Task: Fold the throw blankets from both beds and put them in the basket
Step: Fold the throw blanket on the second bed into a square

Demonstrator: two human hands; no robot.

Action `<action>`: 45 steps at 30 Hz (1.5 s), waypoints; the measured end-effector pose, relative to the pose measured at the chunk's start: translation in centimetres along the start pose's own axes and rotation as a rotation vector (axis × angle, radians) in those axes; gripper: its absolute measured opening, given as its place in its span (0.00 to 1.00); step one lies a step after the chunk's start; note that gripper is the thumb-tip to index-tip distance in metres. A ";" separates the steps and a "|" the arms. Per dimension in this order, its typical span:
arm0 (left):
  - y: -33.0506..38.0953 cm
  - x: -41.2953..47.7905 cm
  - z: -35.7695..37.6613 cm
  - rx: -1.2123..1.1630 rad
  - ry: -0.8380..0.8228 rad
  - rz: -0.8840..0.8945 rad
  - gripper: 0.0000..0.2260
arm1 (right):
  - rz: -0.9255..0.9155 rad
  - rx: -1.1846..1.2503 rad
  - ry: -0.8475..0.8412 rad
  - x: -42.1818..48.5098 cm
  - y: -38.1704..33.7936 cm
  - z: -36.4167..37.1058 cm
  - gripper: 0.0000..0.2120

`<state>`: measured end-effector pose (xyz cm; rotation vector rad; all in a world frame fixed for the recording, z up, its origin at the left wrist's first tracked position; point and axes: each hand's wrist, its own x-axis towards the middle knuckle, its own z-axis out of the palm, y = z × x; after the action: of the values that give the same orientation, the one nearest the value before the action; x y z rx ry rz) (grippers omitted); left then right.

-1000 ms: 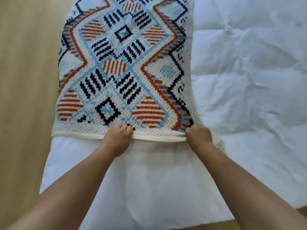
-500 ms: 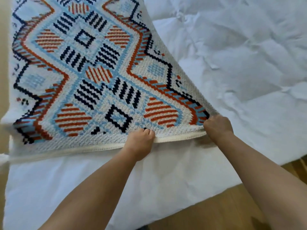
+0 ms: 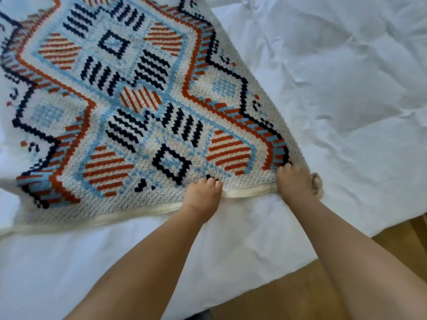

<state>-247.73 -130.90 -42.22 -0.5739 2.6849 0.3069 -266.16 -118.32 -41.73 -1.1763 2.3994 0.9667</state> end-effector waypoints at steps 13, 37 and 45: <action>-4.4 -3.5 0.9 -0.021 0.105 0.027 0.17 | -0.117 0.104 0.153 -2.3 -6.1 -5.1 0.16; -32.2 -25.2 8.5 0.010 0.019 -0.277 0.20 | -0.558 0.267 0.296 -13.0 -45.5 -17.5 0.14; -28.1 -30.5 9.3 0.054 -0.173 -0.089 0.10 | -0.595 0.087 -0.016 -17.0 -46.2 -16.6 0.09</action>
<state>-206.93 -142.73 -42.03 -0.6186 2.4859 0.2471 -218.96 -140.08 -41.05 -1.6928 1.8655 0.6614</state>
